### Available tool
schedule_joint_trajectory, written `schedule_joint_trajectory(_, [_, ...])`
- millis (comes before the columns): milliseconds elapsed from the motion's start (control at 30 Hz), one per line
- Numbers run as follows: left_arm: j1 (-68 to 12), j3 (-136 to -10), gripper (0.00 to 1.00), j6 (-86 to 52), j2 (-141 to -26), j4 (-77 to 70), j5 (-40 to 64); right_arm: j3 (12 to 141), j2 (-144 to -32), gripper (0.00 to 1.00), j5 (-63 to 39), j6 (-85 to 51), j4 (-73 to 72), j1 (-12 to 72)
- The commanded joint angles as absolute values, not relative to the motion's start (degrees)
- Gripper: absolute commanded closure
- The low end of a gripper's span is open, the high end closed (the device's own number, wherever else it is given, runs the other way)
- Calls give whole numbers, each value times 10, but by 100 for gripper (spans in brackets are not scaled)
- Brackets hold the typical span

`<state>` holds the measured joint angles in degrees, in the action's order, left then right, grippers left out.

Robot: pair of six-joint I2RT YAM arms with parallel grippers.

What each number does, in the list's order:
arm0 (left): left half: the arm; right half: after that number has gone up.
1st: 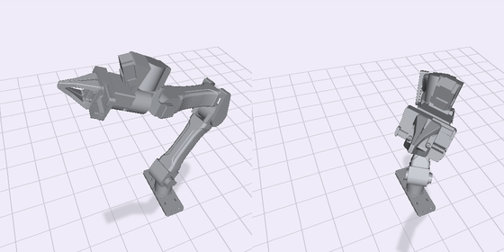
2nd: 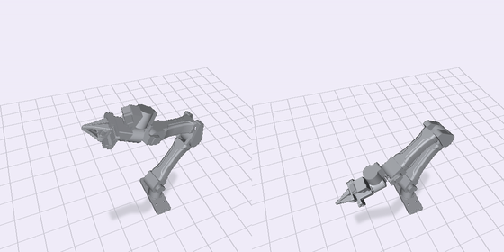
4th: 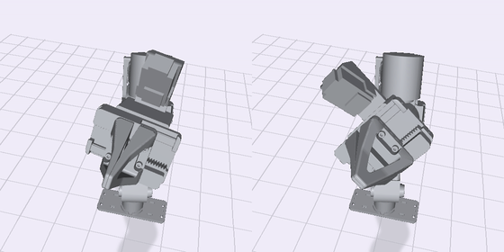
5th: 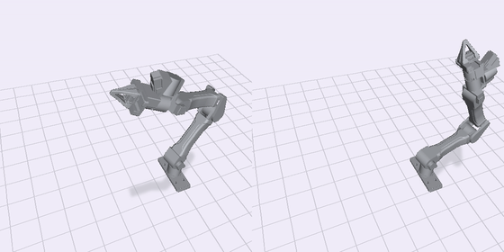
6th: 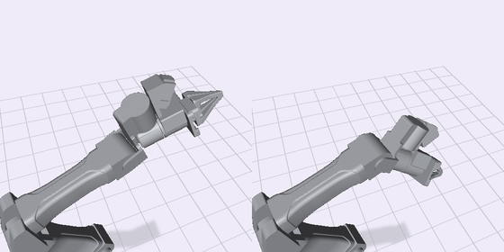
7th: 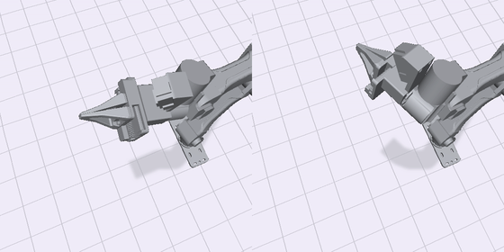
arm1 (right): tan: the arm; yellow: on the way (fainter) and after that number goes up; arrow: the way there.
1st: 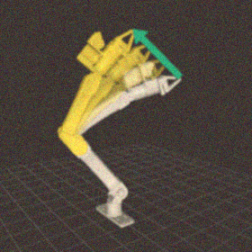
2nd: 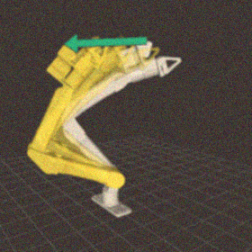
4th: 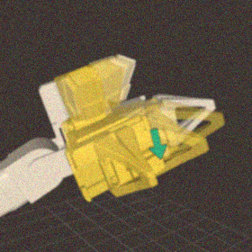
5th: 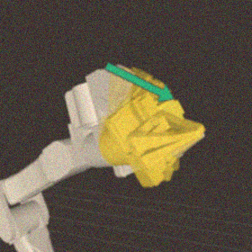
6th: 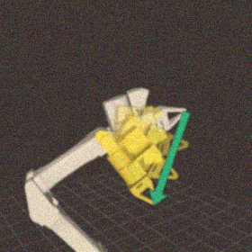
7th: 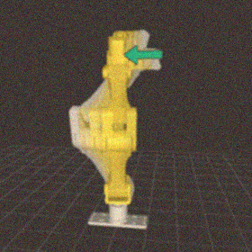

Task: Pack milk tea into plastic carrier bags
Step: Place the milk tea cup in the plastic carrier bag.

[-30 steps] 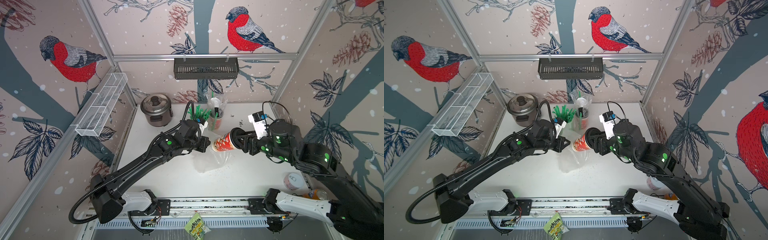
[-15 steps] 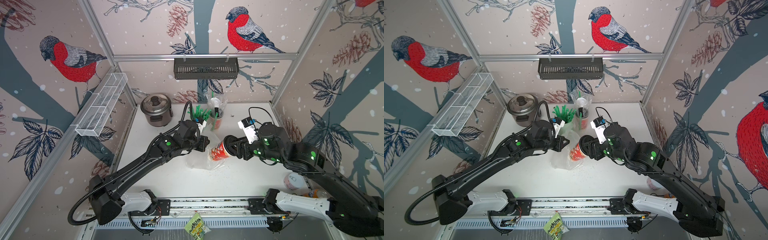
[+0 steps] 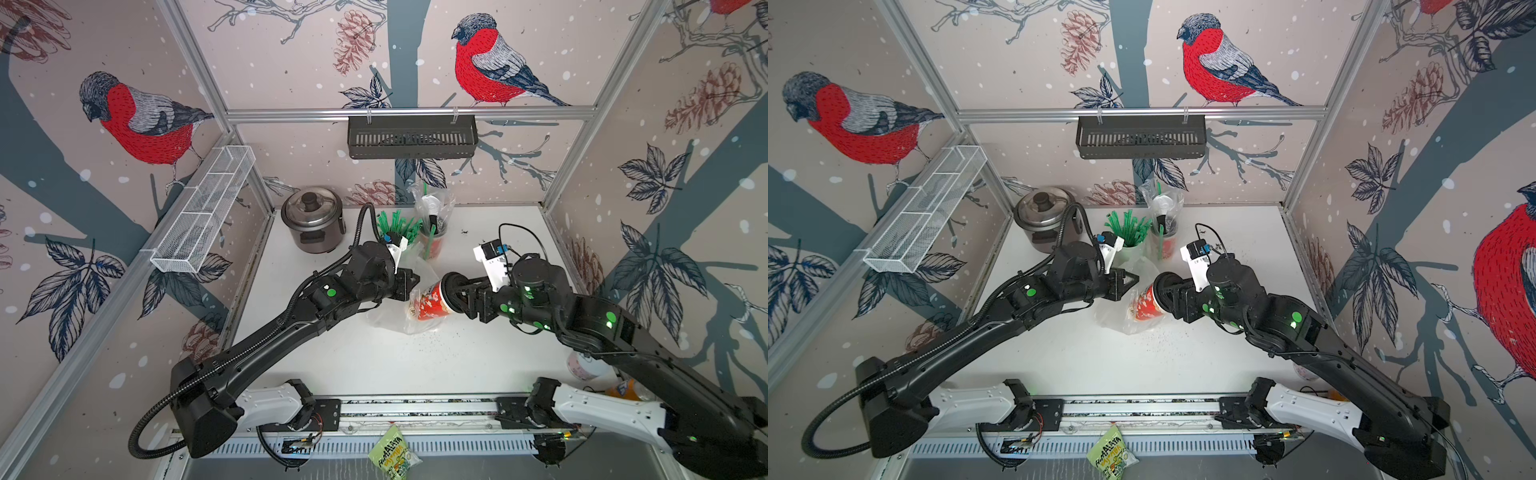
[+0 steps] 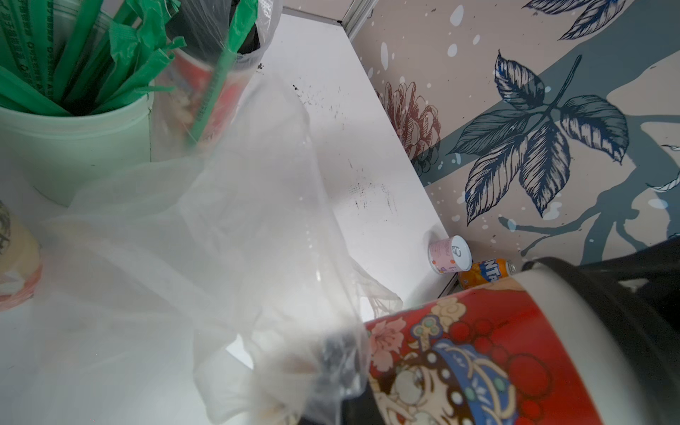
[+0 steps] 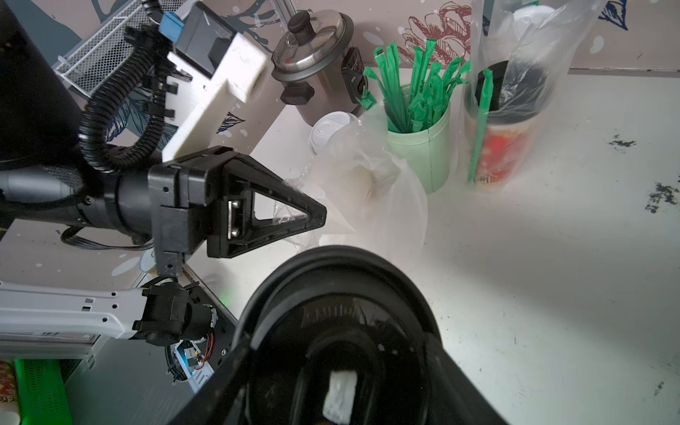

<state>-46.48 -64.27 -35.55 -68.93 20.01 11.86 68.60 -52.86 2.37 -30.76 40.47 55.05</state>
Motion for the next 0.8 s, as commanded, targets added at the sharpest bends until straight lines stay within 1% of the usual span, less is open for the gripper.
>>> schedule_joint_trajectory(0, [-464,-633,100,-385,-679,154,110,670,-526,43,32,-328,343,552])
schedule_joint_trajectory(267, [-463,-613,100,-415,-664,129,91,649,-529,44,33,-338,283,562])
schedule_joint_trajectory(767, [-462,-596,100,-452,-645,96,76,642,-609,44,76,-336,226,619])
